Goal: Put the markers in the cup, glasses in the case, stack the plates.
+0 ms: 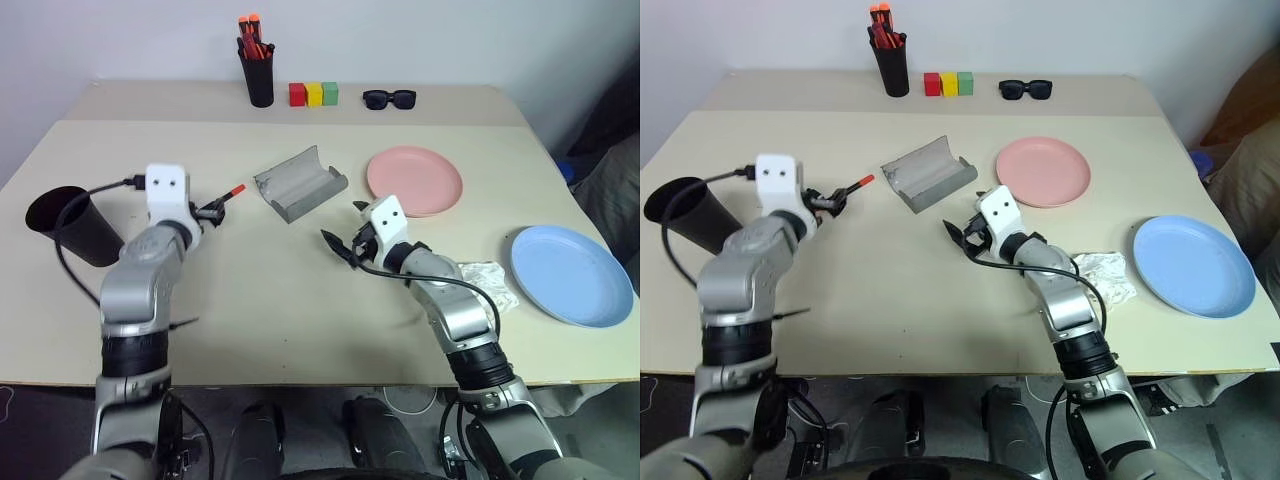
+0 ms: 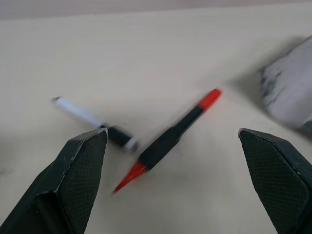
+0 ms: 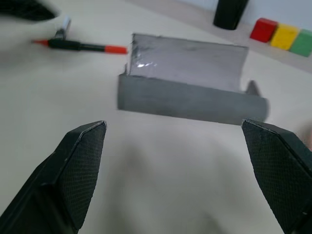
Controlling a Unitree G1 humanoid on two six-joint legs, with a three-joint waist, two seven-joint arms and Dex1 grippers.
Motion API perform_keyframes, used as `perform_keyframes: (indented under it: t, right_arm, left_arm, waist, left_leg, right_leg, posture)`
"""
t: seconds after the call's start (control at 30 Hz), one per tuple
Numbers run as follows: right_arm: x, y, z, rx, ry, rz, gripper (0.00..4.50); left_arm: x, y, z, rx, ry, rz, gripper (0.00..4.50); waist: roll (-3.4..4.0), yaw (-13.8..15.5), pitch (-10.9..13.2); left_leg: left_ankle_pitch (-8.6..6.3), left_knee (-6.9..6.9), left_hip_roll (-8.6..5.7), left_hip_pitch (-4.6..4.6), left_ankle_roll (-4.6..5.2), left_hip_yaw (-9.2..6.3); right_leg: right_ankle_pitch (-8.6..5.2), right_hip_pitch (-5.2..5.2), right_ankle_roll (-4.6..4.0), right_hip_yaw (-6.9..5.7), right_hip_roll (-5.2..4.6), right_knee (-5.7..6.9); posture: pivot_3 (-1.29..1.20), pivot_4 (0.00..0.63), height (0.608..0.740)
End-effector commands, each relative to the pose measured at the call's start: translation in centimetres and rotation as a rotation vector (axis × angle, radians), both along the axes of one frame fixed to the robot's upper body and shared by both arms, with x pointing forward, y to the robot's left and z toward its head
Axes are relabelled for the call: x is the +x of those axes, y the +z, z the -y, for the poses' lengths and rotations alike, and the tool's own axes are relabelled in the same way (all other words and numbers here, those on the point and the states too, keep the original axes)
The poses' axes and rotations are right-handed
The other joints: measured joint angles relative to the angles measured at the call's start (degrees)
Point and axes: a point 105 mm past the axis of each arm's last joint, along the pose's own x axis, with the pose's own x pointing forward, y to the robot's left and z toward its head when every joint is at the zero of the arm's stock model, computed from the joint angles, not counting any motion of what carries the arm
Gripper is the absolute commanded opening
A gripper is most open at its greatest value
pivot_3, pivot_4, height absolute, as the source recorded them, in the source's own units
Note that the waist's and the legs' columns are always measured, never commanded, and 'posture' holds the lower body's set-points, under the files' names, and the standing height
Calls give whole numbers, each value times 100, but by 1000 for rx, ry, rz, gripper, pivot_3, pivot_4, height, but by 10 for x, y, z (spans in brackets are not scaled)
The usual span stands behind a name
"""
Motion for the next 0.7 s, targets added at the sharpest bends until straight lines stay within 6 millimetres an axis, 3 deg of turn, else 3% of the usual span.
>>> perform_keyframes:
  t: [0.03,0.23,0.5,0.63,0.7]
  right_arm:
    - [-6,21,-11,22,33,74,4500]
    - [-12,19,-20,40,81,59,4500]
    - [-19,17,-13,41,59,55,4500]
    - [-23,16,-16,65,96,24,4500]
    - [-27,15,-21,68,139,7,4500]
  left_arm:
    - [20,4,2,46,-51,-75,4432]
    - [49,-14,-6,66,-85,-245,4432]
    - [53,-36,8,37,-186,-435,4432]
    - [54,-37,9,36,-186,-444,3147]
    - [55,-35,10,32,-184,-422,2048]
  waist:
    - [0,-13,0]
    - [1,-36,1]
    - [-1,0,1]
    - [-1,-4,1]
    - [-1,-3,1]
  left_leg:
    - [0,-2,0,1,0,0]
    - [1,-6,0,0,-1,1]
    - [1,-4,-3,-9,-1,2]
    - [1,-4,-2,-7,-1,1]
    - [1,-4,-2,-7,-1,1]
  right_leg:
    - [0,-1,0,0,0,0]
    - [-1,-4,1,-1,3,0]
    - [-1,-8,2,-5,0,-4]
    - [-1,-8,2,-5,0,0]
    - [-1,-8,2,-5,0,0]
  posture:
    - [0,150,722]
    - [0,150,722]
    - [0,150,722]
    - [0,150,722]
    - [0,150,722]
